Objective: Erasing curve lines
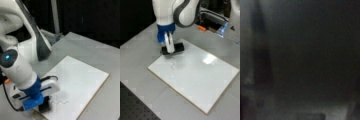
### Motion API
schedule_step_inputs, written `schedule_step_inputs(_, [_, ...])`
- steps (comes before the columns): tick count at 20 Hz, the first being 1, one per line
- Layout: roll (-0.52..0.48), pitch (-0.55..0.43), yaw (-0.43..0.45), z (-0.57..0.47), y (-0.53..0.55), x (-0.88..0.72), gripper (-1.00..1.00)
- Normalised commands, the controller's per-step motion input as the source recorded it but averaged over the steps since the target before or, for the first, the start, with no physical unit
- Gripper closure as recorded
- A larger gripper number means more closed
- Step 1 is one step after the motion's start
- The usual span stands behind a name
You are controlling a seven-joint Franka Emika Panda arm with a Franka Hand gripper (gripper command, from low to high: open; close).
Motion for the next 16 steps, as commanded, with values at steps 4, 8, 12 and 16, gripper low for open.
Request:
schedule_step_inputs(4, [0.012, -0.137, -0.046, -0.24, 0.07, -0.08, 1.00])
schedule_step_inputs(8, [0.016, -0.171, -0.070, -0.21, 0.09, -0.09, 1.00])
schedule_step_inputs(12, [0.037, -0.190, -0.086, -0.22, 0.09, -0.09, 1.00])
schedule_step_inputs(16, [0.039, -0.187, -0.071, -0.26, 0.12, -0.09, 1.00])
